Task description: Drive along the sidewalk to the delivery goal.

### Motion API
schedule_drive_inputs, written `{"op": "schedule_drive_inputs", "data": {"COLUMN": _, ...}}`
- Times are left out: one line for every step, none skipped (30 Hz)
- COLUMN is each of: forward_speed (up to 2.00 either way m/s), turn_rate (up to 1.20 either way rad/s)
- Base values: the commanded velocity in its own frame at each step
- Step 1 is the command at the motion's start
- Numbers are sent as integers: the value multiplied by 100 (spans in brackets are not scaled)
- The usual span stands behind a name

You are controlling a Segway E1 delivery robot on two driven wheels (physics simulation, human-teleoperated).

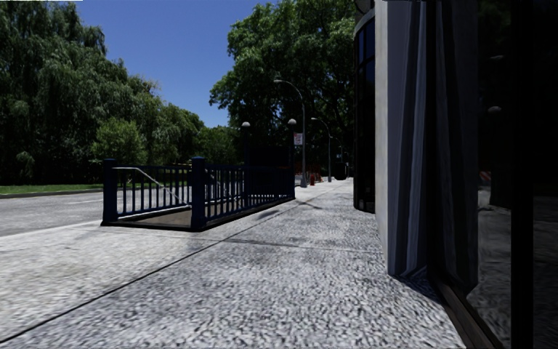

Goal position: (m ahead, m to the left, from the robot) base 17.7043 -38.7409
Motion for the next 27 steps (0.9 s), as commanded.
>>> {"op": "schedule_drive_inputs", "data": {"forward_speed": 200, "turn_rate": 0}}
{"op": "schedule_drive_inputs", "data": {"forward_speed": 200, "turn_rate": 0}}
{"op": "schedule_drive_inputs", "data": {"forward_speed": 200, "turn_rate": 0}}
{"op": "schedule_drive_inputs", "data": {"forward_speed": 200, "turn_rate": 0}}
{"op": "schedule_drive_inputs", "data": {"forward_speed": 200, "turn_rate": 0}}
{"op": "schedule_drive_inputs", "data": {"forward_speed": 200, "turn_rate": 0}}
{"op": "schedule_drive_inputs", "data": {"forward_speed": 200, "turn_rate": 0}}
{"op": "schedule_drive_inputs", "data": {"forward_speed": 200, "turn_rate": 0}}
{"op": "schedule_drive_inputs", "data": {"forward_speed": 200, "turn_rate": 0}}
{"op": "schedule_drive_inputs", "data": {"forward_speed": 200, "turn_rate": 0}}
{"op": "schedule_drive_inputs", "data": {"forward_speed": 200, "turn_rate": 0}}
{"op": "schedule_drive_inputs", "data": {"forward_speed": 200, "turn_rate": 0}}
{"op": "schedule_drive_inputs", "data": {"forward_speed": 200, "turn_rate": 0}}
{"op": "schedule_drive_inputs", "data": {"forward_speed": 200, "turn_rate": 0}}
{"op": "schedule_drive_inputs", "data": {"forward_speed": 200, "turn_rate": 0}}
{"op": "schedule_drive_inputs", "data": {"forward_speed": 200, "turn_rate": 0}}
{"op": "schedule_drive_inputs", "data": {"forward_speed": 200, "turn_rate": 0}}
{"op": "schedule_drive_inputs", "data": {"forward_speed": 200, "turn_rate": 0}}
{"op": "schedule_drive_inputs", "data": {"forward_speed": 200, "turn_rate": 0}}
{"op": "schedule_drive_inputs", "data": {"forward_speed": 200, "turn_rate": -4}}
{"op": "schedule_drive_inputs", "data": {"forward_speed": 200, "turn_rate": -9}}
{"op": "schedule_drive_inputs", "data": {"forward_speed": 200, "turn_rate": -9}}
{"op": "schedule_drive_inputs", "data": {"forward_speed": 200, "turn_rate": -15}}
{"op": "schedule_drive_inputs", "data": {"forward_speed": 200, "turn_rate": -20}}
{"op": "schedule_drive_inputs", "data": {"forward_speed": 200, "turn_rate": -22}}
{"op": "schedule_drive_inputs", "data": {"forward_speed": 200, "turn_rate": -22}}
{"op": "schedule_drive_inputs", "data": {"forward_speed": 200, "turn_rate": -22}}
